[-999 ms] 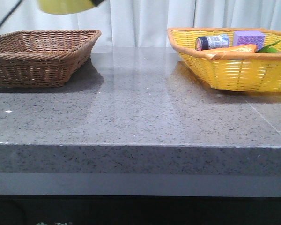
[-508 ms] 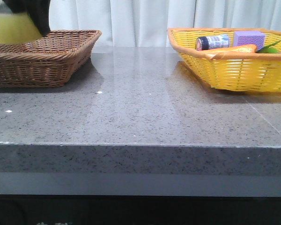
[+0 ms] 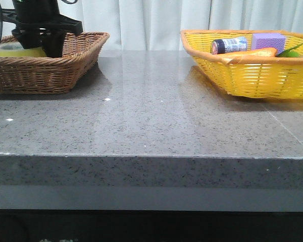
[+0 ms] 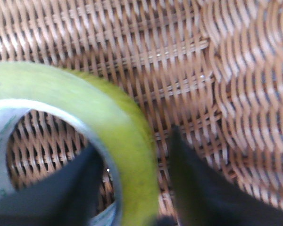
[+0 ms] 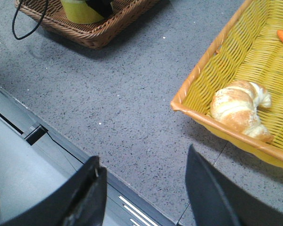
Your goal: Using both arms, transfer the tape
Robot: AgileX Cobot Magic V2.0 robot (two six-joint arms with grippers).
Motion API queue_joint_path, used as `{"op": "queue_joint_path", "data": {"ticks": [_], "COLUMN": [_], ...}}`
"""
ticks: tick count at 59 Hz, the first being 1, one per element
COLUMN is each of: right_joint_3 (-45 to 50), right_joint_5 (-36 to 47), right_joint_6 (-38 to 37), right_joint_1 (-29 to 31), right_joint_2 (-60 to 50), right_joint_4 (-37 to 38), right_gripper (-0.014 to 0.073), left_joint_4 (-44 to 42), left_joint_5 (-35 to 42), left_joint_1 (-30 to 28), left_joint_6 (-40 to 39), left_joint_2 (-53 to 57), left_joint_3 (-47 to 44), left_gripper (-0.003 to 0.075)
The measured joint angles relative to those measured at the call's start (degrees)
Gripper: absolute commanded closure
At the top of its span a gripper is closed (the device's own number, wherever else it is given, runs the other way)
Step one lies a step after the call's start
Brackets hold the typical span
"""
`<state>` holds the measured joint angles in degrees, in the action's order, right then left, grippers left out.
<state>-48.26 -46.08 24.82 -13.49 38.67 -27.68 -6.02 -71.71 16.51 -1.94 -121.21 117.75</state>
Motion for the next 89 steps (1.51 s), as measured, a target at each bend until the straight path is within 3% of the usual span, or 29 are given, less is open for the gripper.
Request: {"op": "queue_joint_path", "data": {"ticks": [20,42,52,75,89], "right_joint_3": [0.0,0.0,0.0,0.0,0.0], "right_joint_5": [0.0,0.0,0.0,0.0,0.0], "right_joint_6": [0.0,0.0,0.0,0.0,0.0], "right_joint_1": [0.0,0.0,0.0,0.0,0.0], "right_joint_2": [0.0,0.0,0.0,0.0,0.0], "right_joint_4": [0.0,0.0,0.0,0.0,0.0], "right_gripper": [0.0183,0.0183,0.0183,0.0183,0.0183], "left_joint_4": [1.2,5.4,8.7,10.4,13.6], "left_joint_5": [0.0,-0.2,1.5,18.5,25.3], "left_joint_1": [0.0,0.0,0.0,0.0,0.0], "left_joint_6": [0.0,2.3,4.7,6.2,8.2], "left_joint_2": [2.0,19.8,30.8,59.5,72.4], "left_joint_3": [3.4,1.9,-8.6,-46.9,-65.2], "left_gripper": [0.0226,0.0227,0.0227,0.0227,0.0227]}}
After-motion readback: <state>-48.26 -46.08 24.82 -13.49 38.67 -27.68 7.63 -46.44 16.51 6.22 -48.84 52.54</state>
